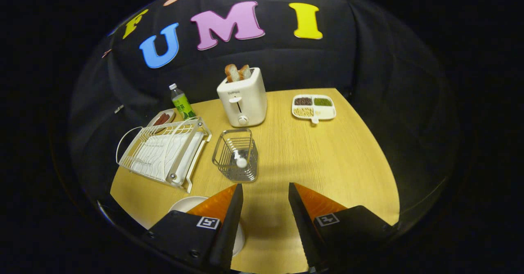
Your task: Take the plate from the dish rack, then take the spoon from the basket and place it into the plate.
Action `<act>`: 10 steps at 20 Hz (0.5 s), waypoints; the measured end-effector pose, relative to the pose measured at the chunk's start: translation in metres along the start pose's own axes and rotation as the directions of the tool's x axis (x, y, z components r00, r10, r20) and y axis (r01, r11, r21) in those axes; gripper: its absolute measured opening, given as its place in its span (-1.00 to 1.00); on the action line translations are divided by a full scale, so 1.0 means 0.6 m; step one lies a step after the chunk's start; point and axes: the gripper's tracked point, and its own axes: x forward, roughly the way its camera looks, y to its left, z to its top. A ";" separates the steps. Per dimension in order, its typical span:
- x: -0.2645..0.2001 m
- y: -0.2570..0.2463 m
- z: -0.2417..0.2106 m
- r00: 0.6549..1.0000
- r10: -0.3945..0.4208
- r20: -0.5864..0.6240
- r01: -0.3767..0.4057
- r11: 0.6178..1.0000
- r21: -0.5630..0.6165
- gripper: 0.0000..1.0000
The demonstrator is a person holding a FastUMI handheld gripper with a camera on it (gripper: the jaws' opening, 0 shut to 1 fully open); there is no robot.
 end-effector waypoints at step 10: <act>0.097 0.051 -0.003 0.982 0.144 -0.119 -0.153 0.986 -0.070 -0.07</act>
